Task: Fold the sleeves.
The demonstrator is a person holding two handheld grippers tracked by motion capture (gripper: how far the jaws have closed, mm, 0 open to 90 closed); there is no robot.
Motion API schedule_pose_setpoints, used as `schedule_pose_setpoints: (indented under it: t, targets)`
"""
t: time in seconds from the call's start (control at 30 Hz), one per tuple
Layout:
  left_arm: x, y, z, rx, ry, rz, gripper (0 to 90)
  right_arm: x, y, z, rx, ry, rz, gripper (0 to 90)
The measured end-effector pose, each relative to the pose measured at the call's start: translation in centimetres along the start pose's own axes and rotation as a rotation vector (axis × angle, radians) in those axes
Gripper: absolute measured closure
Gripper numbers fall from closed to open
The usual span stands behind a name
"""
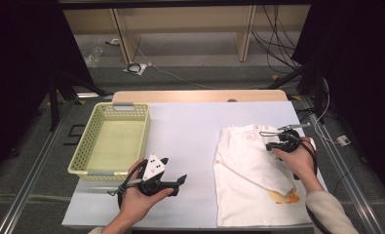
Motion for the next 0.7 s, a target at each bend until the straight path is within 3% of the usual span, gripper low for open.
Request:
schedule_pose_setpoints:
  t: [0.07, 0.17, 0.27, 0.47, 0.7]
  targets:
    - [0.0, 0.0, 0.0, 0.001, 0.000, 0.000, 17.4, 0.3, 0.8, 0.2, 0.009, -0.014, 0.033, 73.4]
    - [0.1, 0.1, 0.0, 0.002, 0.002, 0.001, 17.4, 0.9, 2.2, 1.1, -0.015, -0.040, 0.076, 67.9]
    - [0.1, 0.1, 0.0, 0.003, -0.001, 0.000, 17.4, 1.2, 3.7, 3.1, -0.078, -0.079, 0.110, 66.5]
    - [0.1, 0.0, -0.1, 0.001, 0.001, -0.001, 17.5, 0.1, 4.4, 7.1, -0.194, -0.159, 0.073, 63.9]
    - [0.1, 0.0, -0.1, 0.002, 0.001, 0.002, 17.4, -1.7, 4.2, 10.4, -0.271, -0.222, 0.028, 59.9]
Point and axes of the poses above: each handheld gripper's, and its own axes: y roughly backward along the jaws, x roughly out of its top, z roughly to its right, the point moved 2 cm from there along -y, roughly forward along the jaws
